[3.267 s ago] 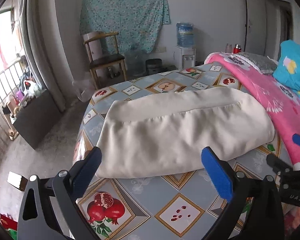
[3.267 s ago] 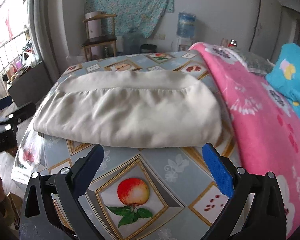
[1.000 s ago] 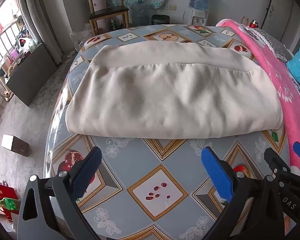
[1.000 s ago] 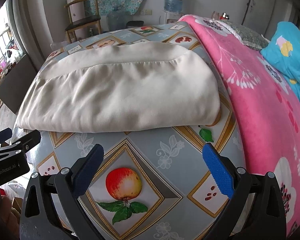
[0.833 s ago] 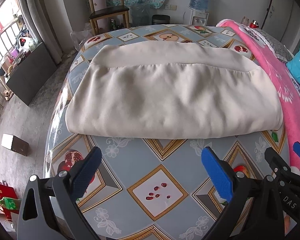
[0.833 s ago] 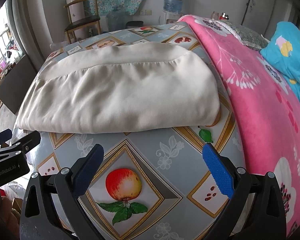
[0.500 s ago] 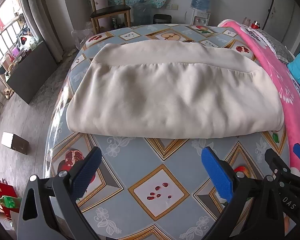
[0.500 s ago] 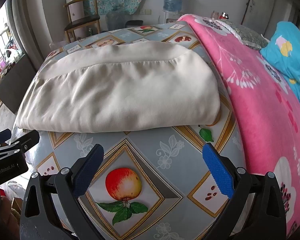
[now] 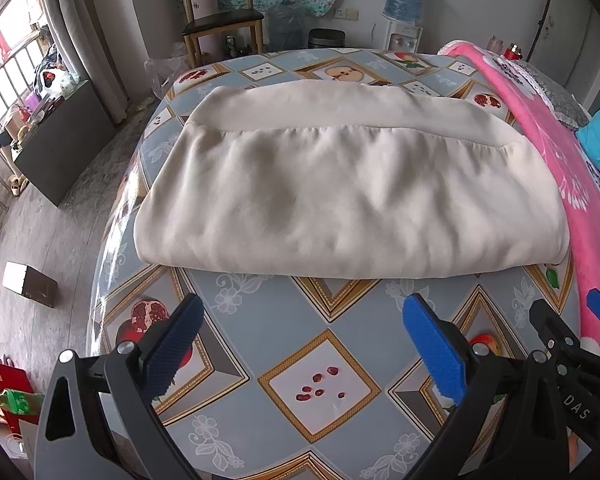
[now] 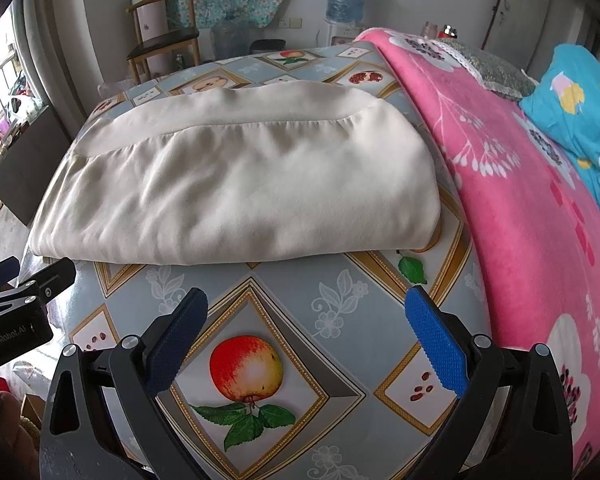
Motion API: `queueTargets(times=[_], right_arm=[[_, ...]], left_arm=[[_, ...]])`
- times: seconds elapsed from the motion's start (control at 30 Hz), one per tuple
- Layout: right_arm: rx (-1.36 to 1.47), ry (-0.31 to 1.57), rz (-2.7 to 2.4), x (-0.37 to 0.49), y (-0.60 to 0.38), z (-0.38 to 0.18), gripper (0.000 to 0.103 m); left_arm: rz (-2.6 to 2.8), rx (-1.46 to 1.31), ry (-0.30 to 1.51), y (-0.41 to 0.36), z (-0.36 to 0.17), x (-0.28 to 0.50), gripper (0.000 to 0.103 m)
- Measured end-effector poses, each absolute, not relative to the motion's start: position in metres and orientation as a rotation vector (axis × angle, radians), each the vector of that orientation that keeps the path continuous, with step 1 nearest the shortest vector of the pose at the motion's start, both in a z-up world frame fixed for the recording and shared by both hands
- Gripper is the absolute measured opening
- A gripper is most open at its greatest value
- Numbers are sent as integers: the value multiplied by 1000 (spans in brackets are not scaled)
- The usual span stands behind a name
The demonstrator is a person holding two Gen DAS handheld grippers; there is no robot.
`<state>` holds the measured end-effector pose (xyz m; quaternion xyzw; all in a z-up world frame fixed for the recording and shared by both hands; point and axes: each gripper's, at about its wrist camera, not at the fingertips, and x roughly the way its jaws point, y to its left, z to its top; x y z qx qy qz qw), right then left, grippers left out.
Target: Fold large clothes
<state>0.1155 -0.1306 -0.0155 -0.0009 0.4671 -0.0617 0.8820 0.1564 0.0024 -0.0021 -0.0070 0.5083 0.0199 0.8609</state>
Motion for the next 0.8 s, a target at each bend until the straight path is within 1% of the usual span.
queueTargets(times=[0.8], right_arm=[[-6, 972, -130, 116, -130, -16, 96]], left_arm=[[44, -17, 1061, 2, -1, 155, 98]])
